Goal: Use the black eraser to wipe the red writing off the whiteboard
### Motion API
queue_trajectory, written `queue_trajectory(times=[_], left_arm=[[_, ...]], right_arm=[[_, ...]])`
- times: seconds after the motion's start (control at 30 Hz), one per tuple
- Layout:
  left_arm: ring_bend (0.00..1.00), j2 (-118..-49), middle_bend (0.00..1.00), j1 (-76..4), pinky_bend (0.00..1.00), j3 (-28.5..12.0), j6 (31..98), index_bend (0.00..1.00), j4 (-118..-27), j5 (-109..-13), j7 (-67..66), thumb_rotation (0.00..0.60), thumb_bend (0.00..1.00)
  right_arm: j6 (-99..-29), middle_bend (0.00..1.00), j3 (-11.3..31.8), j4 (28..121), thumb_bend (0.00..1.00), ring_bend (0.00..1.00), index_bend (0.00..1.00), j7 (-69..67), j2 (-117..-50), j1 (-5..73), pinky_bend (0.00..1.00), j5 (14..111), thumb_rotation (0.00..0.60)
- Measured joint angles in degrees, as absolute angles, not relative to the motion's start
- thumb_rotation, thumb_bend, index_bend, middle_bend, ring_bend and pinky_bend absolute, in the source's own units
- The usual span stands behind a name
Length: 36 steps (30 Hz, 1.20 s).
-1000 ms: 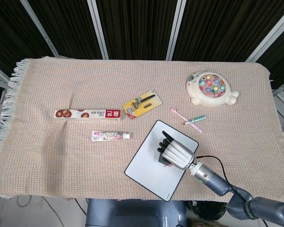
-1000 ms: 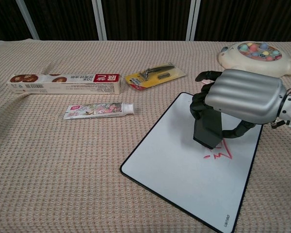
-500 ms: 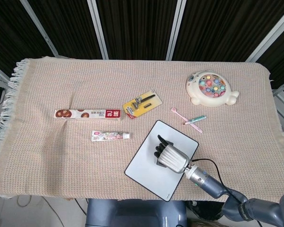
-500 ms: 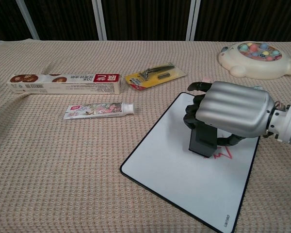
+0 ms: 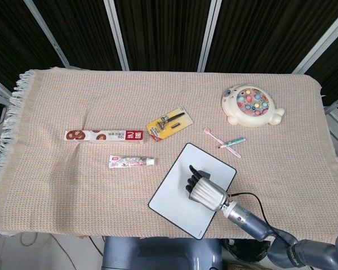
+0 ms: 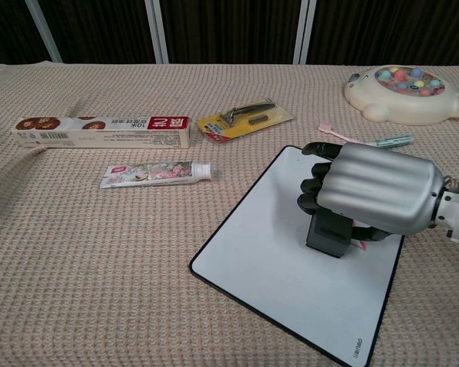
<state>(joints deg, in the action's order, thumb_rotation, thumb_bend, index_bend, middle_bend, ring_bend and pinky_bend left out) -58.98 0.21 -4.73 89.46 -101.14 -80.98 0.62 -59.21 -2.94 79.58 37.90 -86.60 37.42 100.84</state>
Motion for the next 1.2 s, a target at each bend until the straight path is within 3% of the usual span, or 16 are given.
queue_trajectory(times=[0.47, 1.2], left_arm=[[0.02, -59.11, 0.09, 0.2, 0.0, -4.6, 89.46, 0.16, -101.18, -81.18, 0.37, 0.6, 0.64], [0.02, -58.94, 0.09, 0.26, 0.0, -4.6, 89.53, 0.16, -101.14, -81.27, 0.78, 0.6, 0.64]], right_arm=[[-60.21, 0.47, -5.34, 78.8, 0.43, 0.38, 0.69, 35.29, -82.71, 34.57, 0.13, 99.79, 0.6], [-56.35, 0.48, -1.76, 79.67, 0.44, 0.38, 0.7, 34.59, -84.75, 37.92, 0.14, 98.12, 0.6]])
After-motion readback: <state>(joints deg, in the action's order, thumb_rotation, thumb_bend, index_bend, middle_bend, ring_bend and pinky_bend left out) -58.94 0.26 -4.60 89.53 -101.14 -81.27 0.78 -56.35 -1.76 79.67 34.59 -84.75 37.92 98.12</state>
